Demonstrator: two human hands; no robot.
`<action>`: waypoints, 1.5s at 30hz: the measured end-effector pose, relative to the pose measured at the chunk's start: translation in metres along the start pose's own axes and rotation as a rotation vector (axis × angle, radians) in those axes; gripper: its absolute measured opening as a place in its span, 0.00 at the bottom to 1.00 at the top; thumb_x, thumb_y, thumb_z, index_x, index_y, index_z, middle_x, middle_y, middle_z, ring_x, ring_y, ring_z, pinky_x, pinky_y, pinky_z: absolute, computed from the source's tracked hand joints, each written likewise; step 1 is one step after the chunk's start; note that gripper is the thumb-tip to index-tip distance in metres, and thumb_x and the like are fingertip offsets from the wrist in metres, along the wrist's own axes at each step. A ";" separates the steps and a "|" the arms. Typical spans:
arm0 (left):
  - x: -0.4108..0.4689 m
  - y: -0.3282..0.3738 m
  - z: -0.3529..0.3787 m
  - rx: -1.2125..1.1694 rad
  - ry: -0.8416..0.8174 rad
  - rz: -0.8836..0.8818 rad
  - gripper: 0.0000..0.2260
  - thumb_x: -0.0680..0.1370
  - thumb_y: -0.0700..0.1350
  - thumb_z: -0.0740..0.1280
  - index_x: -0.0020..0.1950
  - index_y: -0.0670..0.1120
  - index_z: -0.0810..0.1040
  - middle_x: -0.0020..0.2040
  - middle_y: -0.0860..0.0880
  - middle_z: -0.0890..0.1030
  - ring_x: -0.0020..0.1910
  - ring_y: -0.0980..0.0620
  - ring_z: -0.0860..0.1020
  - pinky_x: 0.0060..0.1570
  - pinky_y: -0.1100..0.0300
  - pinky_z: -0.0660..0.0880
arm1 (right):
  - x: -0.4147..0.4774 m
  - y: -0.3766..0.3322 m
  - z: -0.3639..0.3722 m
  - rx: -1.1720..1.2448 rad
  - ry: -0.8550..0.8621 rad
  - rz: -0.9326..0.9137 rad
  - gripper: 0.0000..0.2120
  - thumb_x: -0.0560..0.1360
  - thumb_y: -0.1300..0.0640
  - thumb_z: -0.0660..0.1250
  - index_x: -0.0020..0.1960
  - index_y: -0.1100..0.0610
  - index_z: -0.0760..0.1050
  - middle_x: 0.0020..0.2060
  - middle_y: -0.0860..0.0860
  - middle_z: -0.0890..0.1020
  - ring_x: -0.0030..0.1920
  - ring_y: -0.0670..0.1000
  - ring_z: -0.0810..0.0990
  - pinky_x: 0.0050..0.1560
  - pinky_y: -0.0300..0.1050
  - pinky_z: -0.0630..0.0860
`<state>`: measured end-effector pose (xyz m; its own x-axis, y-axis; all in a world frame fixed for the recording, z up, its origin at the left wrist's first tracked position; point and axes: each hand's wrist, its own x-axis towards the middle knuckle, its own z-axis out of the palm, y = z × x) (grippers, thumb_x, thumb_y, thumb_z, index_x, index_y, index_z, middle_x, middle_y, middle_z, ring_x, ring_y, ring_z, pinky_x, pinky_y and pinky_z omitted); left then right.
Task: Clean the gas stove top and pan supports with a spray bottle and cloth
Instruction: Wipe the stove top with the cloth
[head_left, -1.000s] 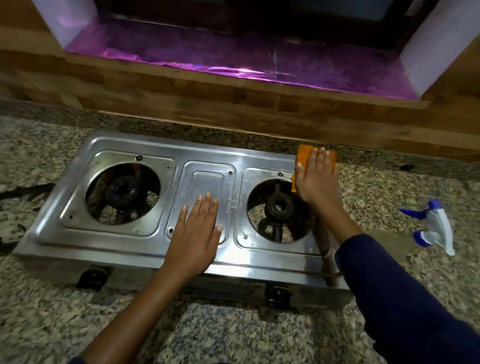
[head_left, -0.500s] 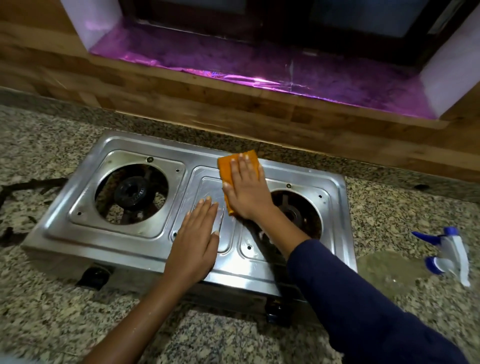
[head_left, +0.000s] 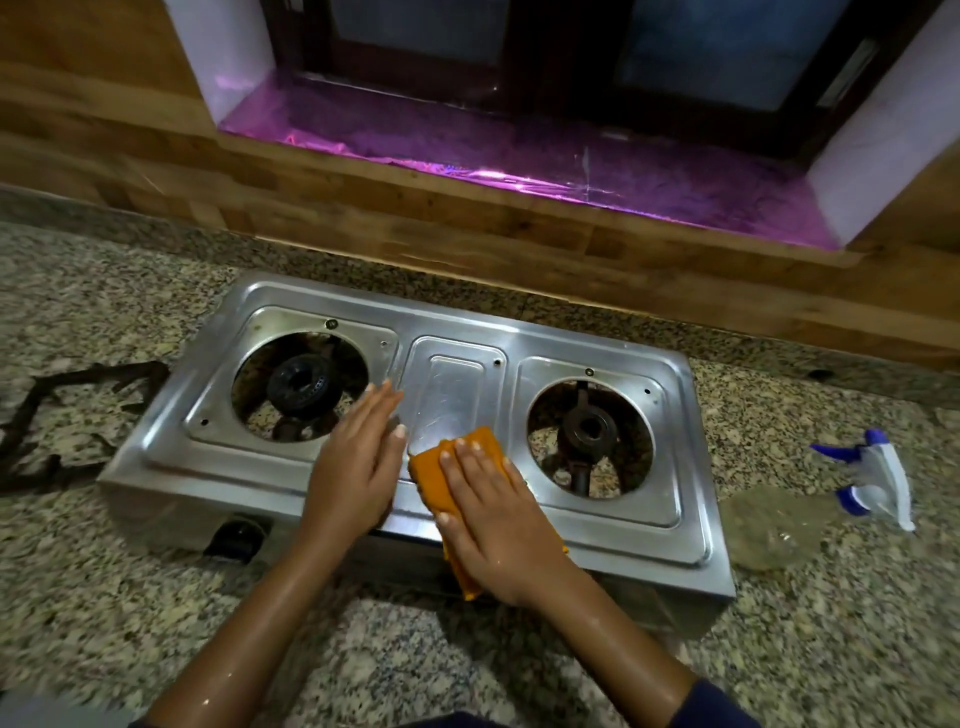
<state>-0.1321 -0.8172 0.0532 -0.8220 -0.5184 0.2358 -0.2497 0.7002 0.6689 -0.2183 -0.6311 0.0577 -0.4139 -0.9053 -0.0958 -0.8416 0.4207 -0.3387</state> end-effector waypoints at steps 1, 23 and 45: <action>-0.003 -0.013 -0.008 0.075 -0.025 0.033 0.21 0.82 0.51 0.55 0.73 0.46 0.71 0.74 0.48 0.70 0.76 0.52 0.63 0.72 0.52 0.63 | 0.004 0.000 0.000 0.009 -0.003 0.017 0.31 0.83 0.41 0.48 0.80 0.50 0.41 0.80 0.48 0.43 0.78 0.47 0.38 0.77 0.50 0.38; -0.030 -0.069 -0.035 0.395 -0.100 0.149 0.20 0.82 0.47 0.56 0.72 0.44 0.72 0.72 0.45 0.72 0.72 0.48 0.69 0.72 0.51 0.64 | 0.234 -0.012 -0.007 -0.170 0.065 -0.034 0.29 0.83 0.45 0.45 0.80 0.56 0.48 0.79 0.55 0.51 0.79 0.53 0.47 0.77 0.58 0.46; -0.038 -0.059 -0.037 0.416 0.002 0.046 0.24 0.81 0.54 0.53 0.74 0.45 0.68 0.76 0.45 0.66 0.76 0.46 0.63 0.69 0.46 0.65 | -0.034 0.039 -0.010 -0.135 0.034 0.053 0.29 0.82 0.41 0.41 0.80 0.48 0.43 0.79 0.47 0.42 0.78 0.44 0.37 0.77 0.51 0.41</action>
<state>-0.0675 -0.8568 0.0308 -0.8360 -0.4830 0.2603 -0.3991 0.8609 0.3157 -0.2405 -0.5831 0.0575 -0.4686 -0.8800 -0.0775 -0.8564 0.4741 -0.2047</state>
